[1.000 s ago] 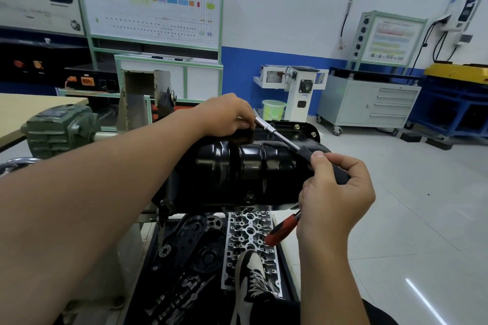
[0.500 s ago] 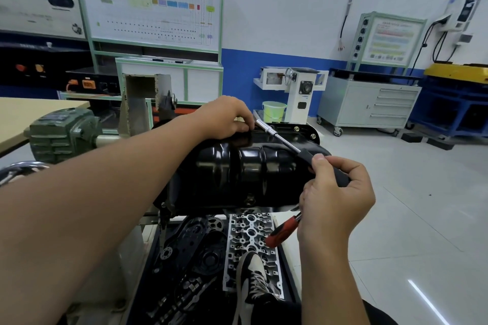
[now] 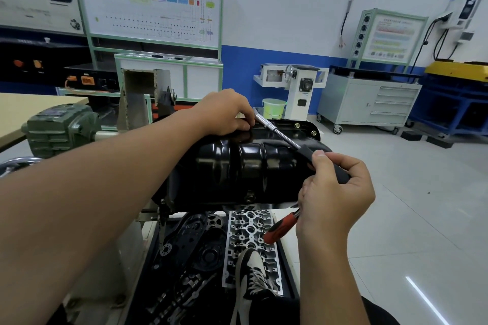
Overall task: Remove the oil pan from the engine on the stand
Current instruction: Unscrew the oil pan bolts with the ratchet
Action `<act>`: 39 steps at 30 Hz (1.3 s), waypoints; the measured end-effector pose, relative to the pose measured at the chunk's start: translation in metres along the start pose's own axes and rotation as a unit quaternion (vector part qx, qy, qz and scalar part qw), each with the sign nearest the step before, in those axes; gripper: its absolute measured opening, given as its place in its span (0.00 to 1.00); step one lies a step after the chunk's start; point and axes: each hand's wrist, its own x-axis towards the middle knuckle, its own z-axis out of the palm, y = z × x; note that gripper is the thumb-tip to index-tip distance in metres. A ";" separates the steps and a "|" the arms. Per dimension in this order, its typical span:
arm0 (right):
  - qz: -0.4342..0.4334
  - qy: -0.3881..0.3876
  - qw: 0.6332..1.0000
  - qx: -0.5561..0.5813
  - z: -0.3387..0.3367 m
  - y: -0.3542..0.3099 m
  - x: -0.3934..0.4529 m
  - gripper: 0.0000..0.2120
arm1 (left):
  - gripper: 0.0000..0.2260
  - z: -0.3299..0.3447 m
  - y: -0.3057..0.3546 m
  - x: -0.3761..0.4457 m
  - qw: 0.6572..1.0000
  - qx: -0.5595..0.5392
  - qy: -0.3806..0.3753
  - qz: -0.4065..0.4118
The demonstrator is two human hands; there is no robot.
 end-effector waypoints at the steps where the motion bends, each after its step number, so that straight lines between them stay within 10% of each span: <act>1: 0.001 0.000 1.000 0.001 0.000 0.000 0.000 0.06 | 0.06 -0.001 0.001 0.000 1.000 0.020 0.013 -0.001; 10: -0.001 -0.002 1.000 0.002 -0.002 0.000 0.001 0.07 | 0.15 -0.014 0.006 -0.002 0.971 0.193 -0.043 0.136; 20: 0.006 -0.006 1.000 0.011 -0.002 0.001 0.002 0.07 | 0.10 -0.010 -0.002 -0.007 0.987 0.090 -0.021 0.128; 39: 0.013 -0.008 1.000 0.028 -0.002 0.001 0.001 0.09 | 0.10 -0.017 0.009 -0.007 0.964 0.222 -0.010 0.148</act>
